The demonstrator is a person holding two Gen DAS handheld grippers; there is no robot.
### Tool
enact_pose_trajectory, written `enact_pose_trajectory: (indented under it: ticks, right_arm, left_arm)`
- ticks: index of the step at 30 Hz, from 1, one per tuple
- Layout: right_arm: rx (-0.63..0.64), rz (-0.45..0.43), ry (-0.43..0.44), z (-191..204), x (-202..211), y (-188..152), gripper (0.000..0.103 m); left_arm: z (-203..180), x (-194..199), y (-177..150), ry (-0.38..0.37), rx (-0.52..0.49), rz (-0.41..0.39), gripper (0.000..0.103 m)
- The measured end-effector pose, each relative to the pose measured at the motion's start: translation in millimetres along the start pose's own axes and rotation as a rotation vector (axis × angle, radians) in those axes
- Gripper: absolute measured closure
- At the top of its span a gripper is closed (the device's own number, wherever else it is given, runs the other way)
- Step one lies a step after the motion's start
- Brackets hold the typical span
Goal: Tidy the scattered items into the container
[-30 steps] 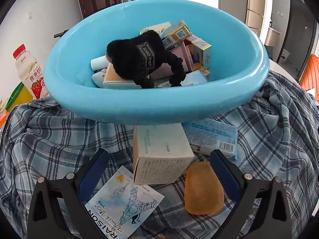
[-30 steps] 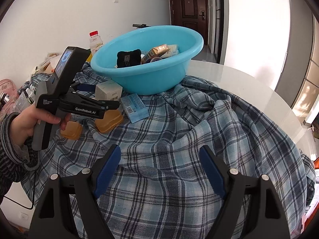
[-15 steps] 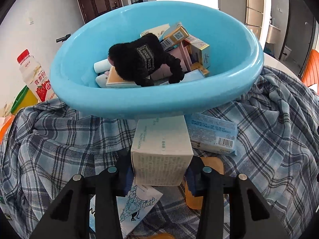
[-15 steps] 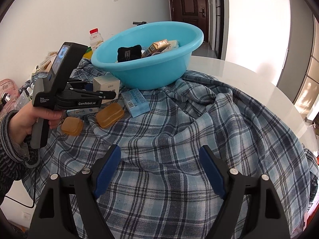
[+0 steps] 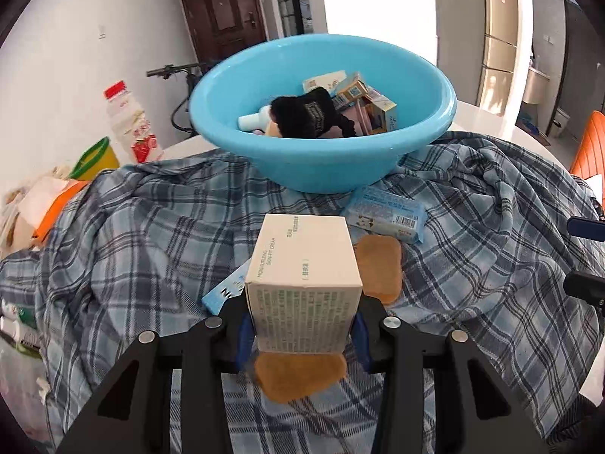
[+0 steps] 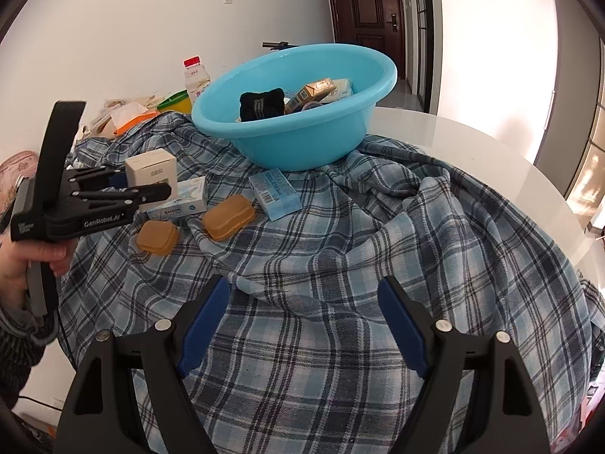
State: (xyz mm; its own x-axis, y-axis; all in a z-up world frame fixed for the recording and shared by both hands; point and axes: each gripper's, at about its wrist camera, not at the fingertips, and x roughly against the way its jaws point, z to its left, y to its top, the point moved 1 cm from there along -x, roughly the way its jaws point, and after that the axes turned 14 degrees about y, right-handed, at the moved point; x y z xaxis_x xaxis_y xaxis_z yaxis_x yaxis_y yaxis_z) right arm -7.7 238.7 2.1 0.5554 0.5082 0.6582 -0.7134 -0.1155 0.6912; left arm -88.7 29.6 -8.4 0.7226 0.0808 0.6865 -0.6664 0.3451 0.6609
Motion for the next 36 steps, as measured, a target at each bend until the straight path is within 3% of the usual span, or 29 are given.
enact_pose_trajectory:
  ticks: [2, 6, 18, 29, 36]
  right_arm:
    - [-0.008, 0.0, 0.019, 3.6, -2.8, -2.5, 0.023]
    - [0.015, 0.031, 0.04, 11.8, -12.5, -2.6, 0.023]
    - [0.139, 0.111, 0.046, 19.6, -31.5, 27.5, 0.023]
    - [0.209, 0.245, 0.112, -9.0, -105.9, 76.6, 0.023]
    - [0.258, 0.306, 0.13, -14.7, -142.4, 86.5, 0.023]
  left_arm:
    - [4.0, 14.3, -16.2, 0.031, 0.03, -0.012, 0.059]
    - [10.1, 21.5, -35.4, -0.016, 0.075, 0.025, 0.058]
    - [10.7, 24.6, -37.0, -0.006, 0.066, 0.02, 0.058]
    - [8.0, 15.0, -38.9, -0.019, 0.074, 0.06, 0.058]
    - [15.4, 0.6, -46.1, 0.006, 0.095, 0.105, 0.058]
